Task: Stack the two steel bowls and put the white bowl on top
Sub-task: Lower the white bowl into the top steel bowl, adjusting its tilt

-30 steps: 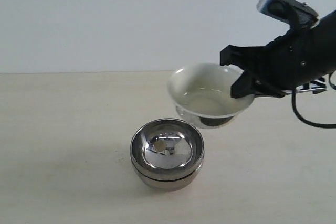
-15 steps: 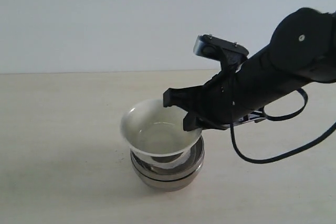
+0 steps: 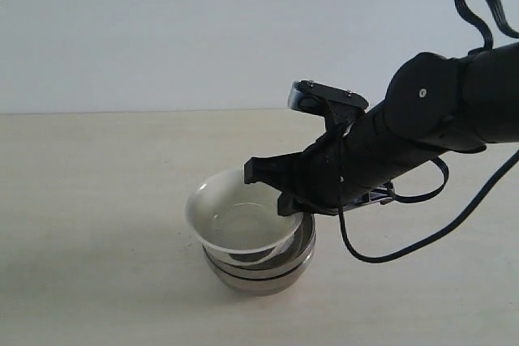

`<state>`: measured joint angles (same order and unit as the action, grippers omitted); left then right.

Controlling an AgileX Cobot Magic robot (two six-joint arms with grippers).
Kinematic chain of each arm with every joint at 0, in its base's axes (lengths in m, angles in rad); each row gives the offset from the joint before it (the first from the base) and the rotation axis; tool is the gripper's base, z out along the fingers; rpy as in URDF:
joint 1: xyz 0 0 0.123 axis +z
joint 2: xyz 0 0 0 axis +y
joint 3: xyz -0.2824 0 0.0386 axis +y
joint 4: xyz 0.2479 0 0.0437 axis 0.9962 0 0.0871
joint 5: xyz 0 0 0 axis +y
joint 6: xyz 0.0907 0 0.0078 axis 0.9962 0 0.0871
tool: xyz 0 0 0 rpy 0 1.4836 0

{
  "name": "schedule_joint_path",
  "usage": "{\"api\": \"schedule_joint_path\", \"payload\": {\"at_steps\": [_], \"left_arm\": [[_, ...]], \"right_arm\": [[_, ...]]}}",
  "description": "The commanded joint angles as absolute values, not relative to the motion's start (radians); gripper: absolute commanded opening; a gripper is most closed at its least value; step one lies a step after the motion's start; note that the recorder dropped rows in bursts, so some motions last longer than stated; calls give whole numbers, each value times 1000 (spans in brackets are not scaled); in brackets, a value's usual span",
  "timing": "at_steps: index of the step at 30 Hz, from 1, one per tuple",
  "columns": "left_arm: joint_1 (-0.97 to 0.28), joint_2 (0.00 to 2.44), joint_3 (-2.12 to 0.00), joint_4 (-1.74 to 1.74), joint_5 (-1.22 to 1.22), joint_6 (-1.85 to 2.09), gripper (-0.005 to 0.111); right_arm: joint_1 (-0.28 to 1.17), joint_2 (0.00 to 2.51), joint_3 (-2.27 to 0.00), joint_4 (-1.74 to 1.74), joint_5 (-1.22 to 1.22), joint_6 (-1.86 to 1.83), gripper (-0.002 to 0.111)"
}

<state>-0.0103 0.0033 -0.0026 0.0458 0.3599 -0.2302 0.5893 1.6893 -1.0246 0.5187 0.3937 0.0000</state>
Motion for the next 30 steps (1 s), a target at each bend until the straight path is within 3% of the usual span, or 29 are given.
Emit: {"api": "schedule_joint_path", "payload": {"at_steps": [1, 30], "left_arm": [[-8, 0, 0, 42, 360, -223, 4], [-8, 0, 0, 42, 360, -223, 4]], "right_arm": [[591, 1688, -1024, 517, 336, 0, 0], [497, 1689, -1024, 500, 376, 37, 0]]}}
